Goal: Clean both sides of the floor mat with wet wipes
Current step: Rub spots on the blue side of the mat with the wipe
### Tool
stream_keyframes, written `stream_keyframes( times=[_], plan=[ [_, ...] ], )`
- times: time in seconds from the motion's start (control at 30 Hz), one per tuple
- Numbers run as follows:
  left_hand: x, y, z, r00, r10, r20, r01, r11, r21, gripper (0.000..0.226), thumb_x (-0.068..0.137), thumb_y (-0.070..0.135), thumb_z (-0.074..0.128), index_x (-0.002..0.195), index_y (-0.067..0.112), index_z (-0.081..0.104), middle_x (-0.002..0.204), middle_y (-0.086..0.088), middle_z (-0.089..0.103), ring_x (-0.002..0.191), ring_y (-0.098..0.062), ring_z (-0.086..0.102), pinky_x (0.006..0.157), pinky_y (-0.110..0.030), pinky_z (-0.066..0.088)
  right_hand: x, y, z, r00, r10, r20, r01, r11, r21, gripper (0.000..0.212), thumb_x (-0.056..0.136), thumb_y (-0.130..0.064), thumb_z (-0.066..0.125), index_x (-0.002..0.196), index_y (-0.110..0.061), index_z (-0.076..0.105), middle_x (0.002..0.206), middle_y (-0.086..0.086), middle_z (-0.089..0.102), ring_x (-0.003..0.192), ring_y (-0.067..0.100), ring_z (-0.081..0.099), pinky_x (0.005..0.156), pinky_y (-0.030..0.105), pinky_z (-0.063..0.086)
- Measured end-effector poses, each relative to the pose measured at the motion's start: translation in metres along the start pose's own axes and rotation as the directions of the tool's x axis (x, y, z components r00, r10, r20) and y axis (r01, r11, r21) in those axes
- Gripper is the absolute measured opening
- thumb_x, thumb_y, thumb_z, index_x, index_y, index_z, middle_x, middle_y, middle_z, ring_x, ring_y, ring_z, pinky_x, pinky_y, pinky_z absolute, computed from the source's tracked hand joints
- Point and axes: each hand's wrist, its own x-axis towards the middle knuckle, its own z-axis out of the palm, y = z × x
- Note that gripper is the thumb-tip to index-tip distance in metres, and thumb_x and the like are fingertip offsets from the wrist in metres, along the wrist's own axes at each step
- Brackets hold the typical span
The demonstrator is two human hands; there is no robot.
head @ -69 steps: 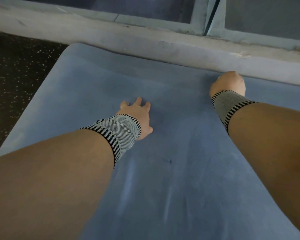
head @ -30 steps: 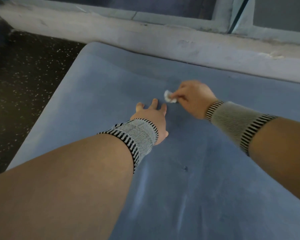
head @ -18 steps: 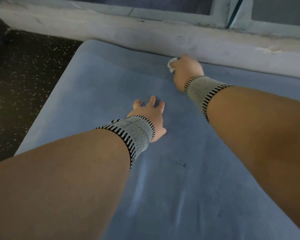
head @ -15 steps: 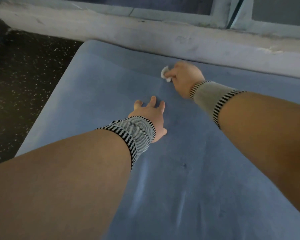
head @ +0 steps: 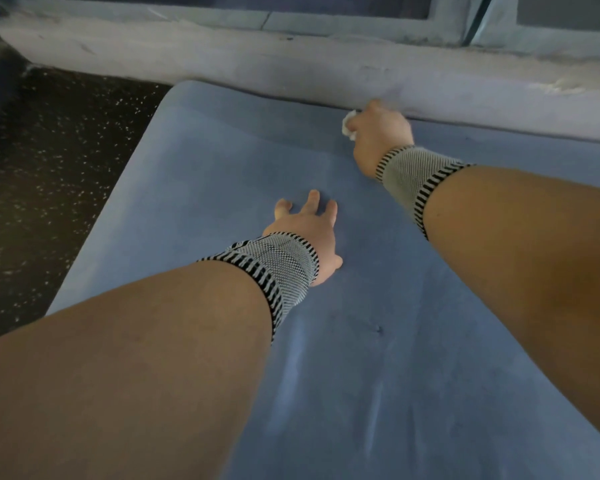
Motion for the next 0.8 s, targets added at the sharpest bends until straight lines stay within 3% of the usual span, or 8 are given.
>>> stream_keyframes(
  times=[0.17, 0.23, 0.3, 0.43, 0.5, 0.6, 0.7, 0.8],
  plan=[
    [0.0, 0.0, 0.002, 1.0, -0.007, -0.005, 0.007, 0.998, -0.059, 0.087, 0.094, 0.05, 0.052, 0.154, 0.027, -0.006, 0.16, 0.008, -0.015, 0.145, -0.04, -0.003, 0.114, -0.049, 0.028, -0.038, 0.007, -0.004, 0.912, -0.381, 0.149, 0.376, 0.924, 0.061, 0.029, 0.095, -0.013, 0.046, 0.113, -0.021, 0.068, 0.114, 0.008, 0.057, 0.104, 0.029, 0.055, 0.088, 0.034, 0.041],
    [0.001, 0.0, 0.001, 1.0, -0.005, -0.004, 0.005, 1.0, -0.031, 0.086, 0.095, 0.049, 0.051, 0.154, 0.026, -0.008, 0.16, 0.006, -0.017, 0.145, -0.04, -0.003, 0.116, -0.048, 0.024, -0.035, 0.016, -0.012, 0.951, -0.302, 0.062, 0.299, 0.952, 0.06, 0.029, 0.093, -0.011, 0.048, 0.111, -0.02, 0.069, 0.111, 0.01, 0.061, 0.102, 0.031, 0.057, 0.086, 0.034, 0.043],
    [0.002, 0.0, 0.001, 1.0, -0.007, 0.008, 0.007, 1.0, -0.023, 0.086, 0.096, 0.049, 0.05, 0.154, 0.026, -0.009, 0.16, 0.005, -0.018, 0.145, -0.04, -0.003, 0.117, -0.048, 0.023, -0.018, 0.023, -0.016, 0.996, -0.046, -0.077, 0.052, 0.995, 0.084, 0.029, 0.09, -0.006, 0.049, 0.11, -0.017, 0.066, 0.11, 0.013, 0.063, 0.1, 0.033, 0.059, 0.081, 0.034, 0.045],
    [0.002, 0.0, 0.001, 0.999, -0.015, 0.029, 0.015, 1.0, -0.017, 0.085, 0.096, 0.049, 0.049, 0.154, 0.026, -0.01, 0.16, 0.005, -0.018, 0.146, -0.039, -0.003, 0.118, -0.047, 0.021, 0.009, 0.003, -0.004, 0.982, 0.186, 0.027, -0.187, 0.982, 0.037, 0.022, 0.087, -0.002, 0.048, 0.098, -0.012, 0.064, 0.113, 0.014, 0.063, 0.102, 0.031, 0.06, 0.069, 0.03, 0.04],
    [0.001, 0.0, 0.0, 1.0, -0.015, 0.022, 0.016, 1.0, -0.019, 0.085, 0.096, 0.049, 0.049, 0.154, 0.027, -0.01, 0.16, 0.006, -0.018, 0.146, -0.038, -0.002, 0.116, -0.046, 0.018, 0.014, -0.011, -0.001, 0.986, 0.154, 0.064, -0.155, 0.988, 0.011, 0.021, 0.088, 0.0, 0.048, 0.098, -0.01, 0.063, 0.111, 0.013, 0.062, 0.102, 0.029, 0.061, 0.067, 0.029, 0.04],
    [0.002, -0.001, 0.001, 1.0, -0.012, 0.008, 0.012, 1.0, -0.022, 0.086, 0.095, 0.05, 0.05, 0.154, 0.026, -0.008, 0.16, 0.006, -0.017, 0.146, -0.037, 0.001, 0.117, -0.045, 0.017, 0.0, -0.023, 0.001, 0.989, -0.091, 0.121, 0.09, 0.996, 0.011, 0.03, 0.089, 0.001, 0.047, 0.105, -0.016, 0.066, 0.1, 0.007, 0.058, 0.094, 0.025, 0.06, 0.07, 0.025, 0.04],
    [0.002, 0.0, 0.004, 1.0, -0.004, -0.011, 0.004, 1.0, -0.029, 0.086, 0.094, 0.051, 0.051, 0.154, 0.025, -0.006, 0.16, 0.006, -0.015, 0.146, -0.038, 0.0, 0.118, -0.045, 0.018, -0.024, -0.016, -0.005, 0.892, -0.385, 0.236, 0.39, 0.921, 0.029, 0.031, 0.094, -0.011, 0.047, 0.114, -0.022, 0.068, 0.112, 0.007, 0.058, 0.105, 0.027, 0.056, 0.079, 0.027, 0.037],
    [0.003, -0.001, 0.004, 0.999, 0.013, -0.035, -0.013, 1.0, -0.016, 0.085, 0.095, 0.05, 0.051, 0.154, 0.025, -0.006, 0.16, 0.004, -0.015, 0.145, -0.038, 0.003, 0.118, -0.044, 0.013, -0.015, 0.007, -0.013, 0.966, -0.232, 0.112, 0.234, 0.972, 0.002, 0.031, 0.093, -0.009, 0.047, 0.108, -0.022, 0.07, 0.104, 0.008, 0.063, 0.095, 0.027, 0.06, 0.075, 0.027, 0.041]
  ],
)
